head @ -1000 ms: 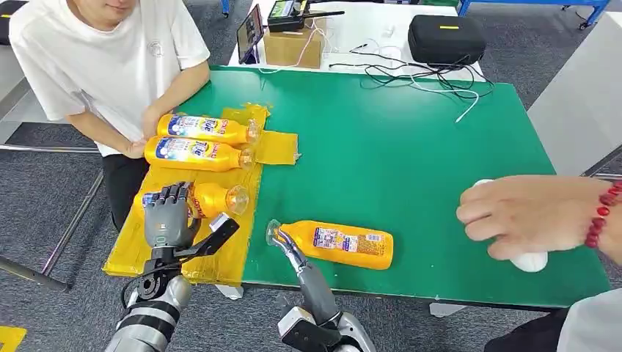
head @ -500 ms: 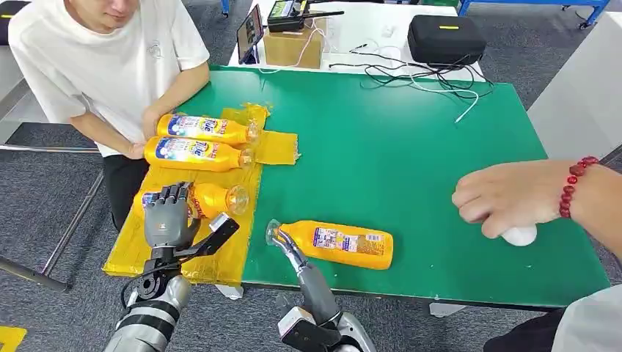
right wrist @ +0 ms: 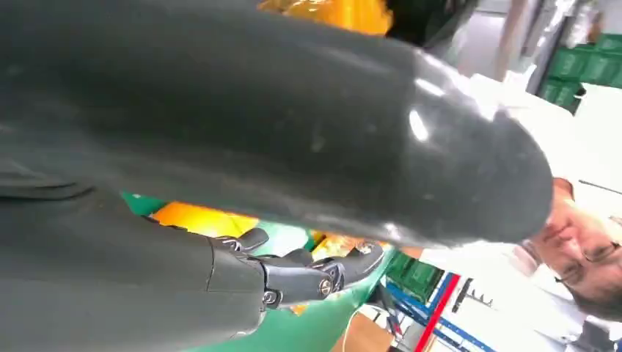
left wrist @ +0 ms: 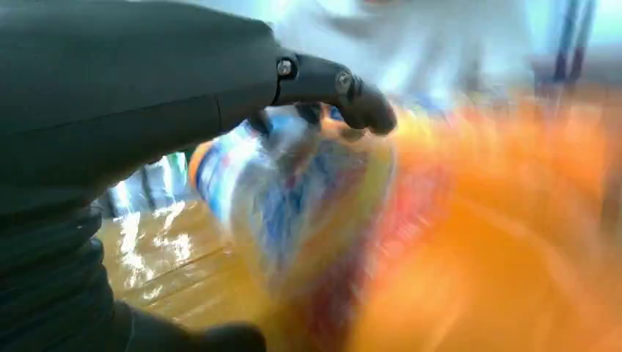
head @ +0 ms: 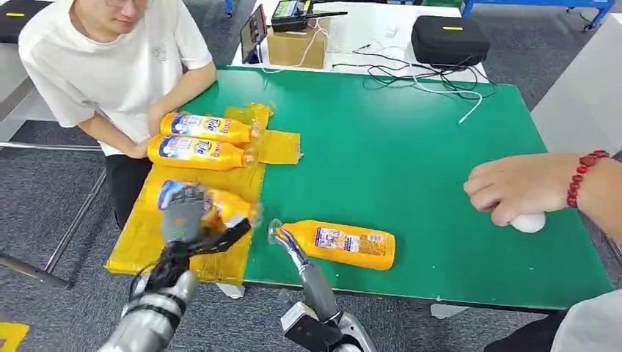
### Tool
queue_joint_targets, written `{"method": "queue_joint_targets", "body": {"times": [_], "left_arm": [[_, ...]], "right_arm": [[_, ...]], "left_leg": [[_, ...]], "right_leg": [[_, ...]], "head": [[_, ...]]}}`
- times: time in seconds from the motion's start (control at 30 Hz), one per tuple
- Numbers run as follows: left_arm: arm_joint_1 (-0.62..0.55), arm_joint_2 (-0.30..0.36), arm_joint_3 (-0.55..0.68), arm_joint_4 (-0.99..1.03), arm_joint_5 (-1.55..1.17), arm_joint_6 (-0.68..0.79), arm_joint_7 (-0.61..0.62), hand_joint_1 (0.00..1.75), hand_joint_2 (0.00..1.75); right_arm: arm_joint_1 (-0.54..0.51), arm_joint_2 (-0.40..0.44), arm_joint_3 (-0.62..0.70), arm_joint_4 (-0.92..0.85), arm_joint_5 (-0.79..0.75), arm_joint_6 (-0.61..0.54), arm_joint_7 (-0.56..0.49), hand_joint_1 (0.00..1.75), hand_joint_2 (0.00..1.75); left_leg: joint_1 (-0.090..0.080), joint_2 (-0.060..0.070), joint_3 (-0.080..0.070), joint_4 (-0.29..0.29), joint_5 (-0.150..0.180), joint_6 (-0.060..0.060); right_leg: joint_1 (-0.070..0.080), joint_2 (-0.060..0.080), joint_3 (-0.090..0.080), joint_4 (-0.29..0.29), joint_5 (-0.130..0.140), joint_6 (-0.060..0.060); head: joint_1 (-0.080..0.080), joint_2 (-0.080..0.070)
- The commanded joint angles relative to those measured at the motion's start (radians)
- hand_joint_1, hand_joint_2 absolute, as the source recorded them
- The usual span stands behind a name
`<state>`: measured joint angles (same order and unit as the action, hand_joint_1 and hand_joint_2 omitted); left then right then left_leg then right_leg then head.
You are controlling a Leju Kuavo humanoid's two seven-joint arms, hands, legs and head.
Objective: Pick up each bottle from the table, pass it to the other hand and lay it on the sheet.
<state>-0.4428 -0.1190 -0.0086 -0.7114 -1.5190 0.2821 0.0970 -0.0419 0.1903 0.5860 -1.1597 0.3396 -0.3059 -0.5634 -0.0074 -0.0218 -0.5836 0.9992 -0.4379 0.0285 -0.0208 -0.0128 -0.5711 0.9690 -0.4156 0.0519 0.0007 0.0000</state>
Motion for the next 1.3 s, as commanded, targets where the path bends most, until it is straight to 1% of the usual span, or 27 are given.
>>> {"method": "queue_joint_targets", "body": {"times": [0.03, 0.07, 0.1, 0.13, 0.17, 0.23, 0.27, 0.33, 0.37, 0.43, 0.47, 0.53, 0.57, 0.63, 0.7, 0.73, 0.77, 0.8, 0.83, 0.87, 0.93, 1.0, 1.1, 1.17, 1.2, 1.3], "left_arm": [[-0.186, -0.013, -0.185, 0.367, 0.034, -0.164, 0.041, 0.0, 1.75], [-0.187, -0.015, -0.197, 0.366, 0.033, -0.164, 0.043, 0.0, 1.75], [-0.19, -0.018, -0.207, 0.369, 0.03, -0.177, 0.038, 0.0, 1.75], [-0.196, -0.016, -0.237, 0.374, 0.026, -0.208, 0.026, 0.0, 1.75], [-0.197, -0.015, -0.246, 0.375, 0.033, -0.219, 0.021, 0.0, 1.75], [-0.198, -0.017, -0.243, 0.377, 0.039, -0.223, 0.022, 0.0, 1.75], [-0.198, -0.017, -0.243, 0.377, 0.039, -0.223, 0.022, 0.0, 1.75], [-0.199, -0.017, -0.243, 0.377, 0.039, -0.223, 0.022, 0.0, 1.75], [-0.199, -0.017, -0.243, 0.377, 0.039, -0.223, 0.022, 0.0, 1.75], [-0.199, -0.017, -0.243, 0.377, 0.039, -0.223, 0.022, 0.0, 1.75], [-0.199, -0.017, -0.243, 0.377, 0.039, -0.223, 0.022, 0.0, 1.75], [-0.203, -0.018, -0.252, 0.379, 0.049, -0.226, 0.02, 0.0, 1.75], [-0.204, -0.023, -0.251, 0.378, 0.064, -0.218, 0.012, 0.0, 1.75], [-0.211, -0.028, -0.257, 0.374, 0.089, -0.211, 0.001, 0.0, 1.75], [-0.219, -0.039, -0.256, 0.355, 0.146, -0.186, -0.031, 0.0, 1.75], [-0.216, -0.048, -0.234, 0.339, 0.19, -0.168, -0.058, 0.0, 1.75], [-0.207, -0.06, -0.208, 0.312, 0.267, -0.138, -0.111, 0.0, 1.75], [-0.203, -0.063, -0.199, 0.306, 0.287, -0.134, -0.122, 0.0, 1.75], [-0.183, -0.078, -0.169, 0.265, 0.383, -0.106, -0.182, 0.0, 1.75], [-0.175, -0.078, -0.18, 0.247, 0.42, -0.101, -0.193, 0.0, 1.75], [-0.173, -0.067, -0.234, 0.228, 0.4, -0.094, -0.185, 0.0, 1.75], [-0.173, -0.063, -0.242, 0.221, 0.407, -0.099, -0.181, 0.0, 1.75], [-0.17, -0.058, -0.252, 0.215, 0.429, -0.095, -0.182, 0.0, 1.75], [-0.165, -0.048, -0.306, 0.193, 0.439, -0.082, -0.176, 0.0, 1.75], [-0.161, -0.042, -0.335, 0.176, 0.426, -0.078, -0.172, 0.0, 1.75], [-0.141, -0.032, -0.368, 0.119, 0.492, -0.081, -0.182, 0.0, 1.75]], "right_arm": [[-0.015, 0.025, -0.043, 0.052, -0.015, -0.007, -0.01, 0.0, 0.0], [-0.011, 0.021, -0.046, 0.045, -0.019, -0.006, -0.007, 0.0, 0.0], [-0.009, 0.014, -0.045, 0.039, -0.019, -0.004, -0.007, 0.0, 0.0], [-0.006, 0.009, -0.041, 0.033, -0.022, 0.008, -0.007, 0.0, 0.0], [-0.004, 0.007, -0.038, 0.029, -0.025, 0.017, -0.008, 0.0, 0.0], [-0.005, 0.007, -0.035, 0.028, -0.024, 0.019, -0.009, 0.0, 0.0], [-0.005, 0.007, -0.035, 0.028, -0.024, 0.019, -0.009, 0.0, 0.0], [-0.006, 0.008, -0.035, 0.027, -0.024, 0.019, -0.009, 0.0, 0.0], [-0.006, 0.008, -0.035, 0.027, -0.024, 0.019, -0.009, 0.0, 0.0], [-0.006, 0.008, -0.035, 0.027, -0.024, 0.019, -0.009, 0.0, 0.0], [-0.006, 0.008, -0.035, 0.027, -0.024, 0.019, -0.009, 0.0, 0.0], [-0.011, 0.009, -0.035, 0.024, -0.025, 0.024, -0.007, 0.0, 0.0], [-0.013, 0.009, -0.034, 0.023, -0.02, 0.025, -0.008, 0.0, 0.0], [-0.016, 0.009, -0.034, 0.022, -0.015, 0.028, -0.009, 0.0, 0.0], [-0.015, 0.009, -0.031, 0.02, -0.007, 0.033, -0.008, 0.0, 0.0], [-0.012, 0.008, -0.032, 0.019, -0.007, 0.032, -0.008, 0.0, 0.0], [-0.007, 0.007, -0.031, 0.017, -0.008, 0.026, -0.009, 0.0, 0.0], [-0.007, 0.007, -0.029, 0.017, -0.008, 0.026, -0.009, 0.0, 0.0], [-0.001, 0.006, -0.027, 0.018, -0.013, 0.018, -0.013, 0.0, 0.0], [0.0, 0.005, -0.023, 0.021, -0.016, 0.014, -0.015, 0.0, 0.0], [0.002, -0.002, -0.01, 0.021, -0.012, 0.013, -0.017, 0.0, 0.0], [0.003, -0.003, -0.007, 0.019, -0.012, 0.012, -0.016, 0.0, 0.0], [0.003, -0.006, -0.005, 0.015, -0.013, 0.012, -0.015, 0.0, 0.0], [0.012, -0.01, -0.009, -0.002, -0.008, -0.019, -0.02, 0.0, 0.0], [0.017, -0.013, -0.016, -0.009, -0.013, -0.023, -0.015, 0.0, 0.0], [0.01, -0.013, -0.019, 0.012, -0.016, -0.011, -0.011, 0.0, 0.0]], "left_leg": [[0.001, 0.002, 0.008, -0.003, -0.001, -0.002], [0.002, 0.006, 0.009, -0.002, -0.002, -0.003], [0.0, 0.003, 0.012, -0.001, -0.002, -0.002], [0.001, 0.003, 0.012, -0.001, -0.001, -0.003], [0.0, 0.0, 0.011, -0.001, 0.0, -0.002], [0.0, -0.001, 0.012, 0.0, 0.0, -0.002], [0.001, 0.001, 0.01, -0.001, 0.001, -0.003], [0.0, 0.001, 0.012, -0.001, 0.001, -0.001], [0.001, 0.003, 0.011, -0.001, 0.001, -0.002], [0.0, 0.001, 0.013, -0.001, 0.001, -0.001], [0.001, 0.003, 0.012, -0.001, 0.002, -0.002], [0.0, 0.002, 0.013, -0.001, 0.001, -0.001], [0.001, 0.003, 0.012, -0.001, 0.002, -0.002], [0.0, 0.001, 0.013, -0.001, 0.001, -0.001], [0.0, 0.001, 0.012, -0.001, 0.002, -0.001], [0.001, 0.002, 0.011, 0.0, 0.002, -0.002], [0.0, 0.0, 0.011, 0.0, 0.002, -0.001], [0.0, 0.0, 0.012, -0.001, 0.002, 0.0], [0.0, 0.0, 0.011, -0.001, 0.002, -0.001], [0.0, -0.002, 0.012, 0.0, 0.002, 0.0], [0.0, 0.0, 0.011, 0.0, 0.002, -0.001], [0.0, 0.003, 0.01, 0.0, 0.001, 0.0], [0.001, 0.006, 0.008, 0.0, 0.001, -0.002], [0.001, 0.004, 0.007, 0.0, 0.001, -0.001], [0.001, 0.004, 0.007, 0.0, 0.001, -0.002], [0.001, 0.005, 0.005, 0.0, 0.001, -0.001]], "right_leg": [[0.001, 0.001, 0.009, -0.002, 0.0, -0.002], [0.002, 0.004, 0.009, -0.002, 0.001, -0.003], [0.001, 0.001, 0.012, -0.001, 0.0, -0.002], [0.001, 0.0, 0.011, -0.001, 0.001, -0.003], [0.0, -0.002, 0.011, -0.001, 0.001, -0.002], [0.0, -0.002, 0.01, -0.001, 0.0, -0.002], [0.002, -0.001, 0.007, -0.002, 0.002, -0.003], [0.0, 0.0, 0.012, -0.002, 0.001, -0.002], [0.001, 0.001, 0.01, -0.002, 0.002, -0.002], [0.0, -0.001, 0.012, -0.001, 0.001, -0.001], [0.001, 0.001, 0.011, -0.002, 0.002, -0.002], [0.001, 0.0, 0.012, -0.001, 0.001, -0.001], [0.001, 0.001, 0.011, -0.002, 0.002, -0.002], [0.0, -0.001, 0.012, -0.001, 0.001, -0.001], [0.001, -0.001, 0.011, -0.001, 0.002, -0.001], [0.001, 0.0, 0.01, -0.002, 0.003, -0.002], [0.001, -0.002, 0.011, -0.001, 0.002, -0.002], [0.0, -0.002, 0.012, -0.001, 0.001, -0.001], [0.001, -0.002, 0.011, -0.001, 0.002, -0.002], [0.0, -0.003, 0.012, -0.001, 0.001, -0.001], [0.001, -0.001, 0.011, -0.001, 0.002, -0.001], [0.0, -0.001, 0.01, -0.001, 0.002, 0.0], [0.002, 0.002, 0.007, -0.001, 0.003, -0.002], [0.001, 0.0, 0.007, -0.001, 0.003, -0.001], [0.002, 0.0, 0.006, -0.001, 0.003, -0.002], [0.002, 0.001, 0.004, -0.001, 0.003, -0.001]], "head": [[0.0, 0.0], [-0.001, 0.0], [0.0, 0.0], [0.0, 0.0], [0.0, 0.0], [0.0, 0.0], [0.0, 0.0], [0.0, 0.0], [-0.001, 0.0], [0.0, 0.0], [0.0, 0.0], [0.0, 0.0], [-0.001, 0.0], [0.0, 0.0], [-0.001, 0.0], [0.0, 0.0], [0.0, 0.0], [-0.001, 0.0], [-0.001, 0.0], [0.0, 0.0], [0.0, 0.0], [0.0, 0.0], [0.0, 0.0], [0.0, 0.0], [0.0, 0.0], [0.0, 0.0]]}}
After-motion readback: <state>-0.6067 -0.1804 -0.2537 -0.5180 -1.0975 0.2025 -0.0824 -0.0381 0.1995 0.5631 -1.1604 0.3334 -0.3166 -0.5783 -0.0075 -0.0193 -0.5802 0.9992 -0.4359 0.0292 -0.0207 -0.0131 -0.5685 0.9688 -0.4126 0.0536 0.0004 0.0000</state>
